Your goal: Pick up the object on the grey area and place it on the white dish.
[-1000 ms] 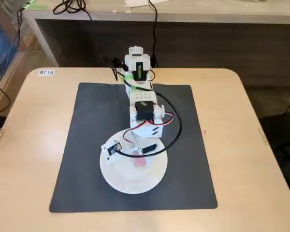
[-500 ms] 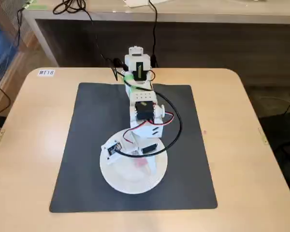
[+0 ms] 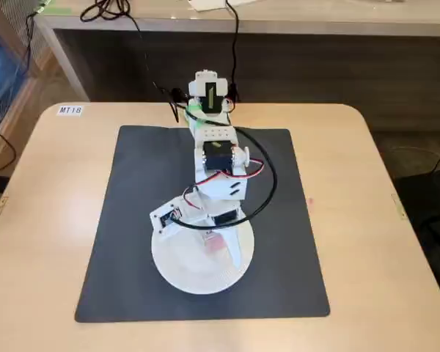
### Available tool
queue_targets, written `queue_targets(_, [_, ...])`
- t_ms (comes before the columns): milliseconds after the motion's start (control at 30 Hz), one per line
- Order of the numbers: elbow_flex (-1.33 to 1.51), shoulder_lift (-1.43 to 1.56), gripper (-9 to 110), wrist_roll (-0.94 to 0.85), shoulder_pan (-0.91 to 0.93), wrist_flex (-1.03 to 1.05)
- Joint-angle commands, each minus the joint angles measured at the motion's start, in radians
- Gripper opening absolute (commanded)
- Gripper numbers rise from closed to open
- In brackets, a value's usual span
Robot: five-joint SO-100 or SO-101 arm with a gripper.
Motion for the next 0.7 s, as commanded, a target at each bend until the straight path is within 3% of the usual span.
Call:
queue_targets(0, [0.069,0.149,51,0.009,0.014,0.009])
queue_targets(400, [0.402,0.566,52,0.034,0.026,0.009])
queue_targets(467, [0.474,0.687,43,0.100,0.028,0.008])
queue_targets(567, [0.577,0.851,17,0.213,0.029,-0.009])
queue_targets(667, [0.724,1.014,1,0.290,0.021,-0.064])
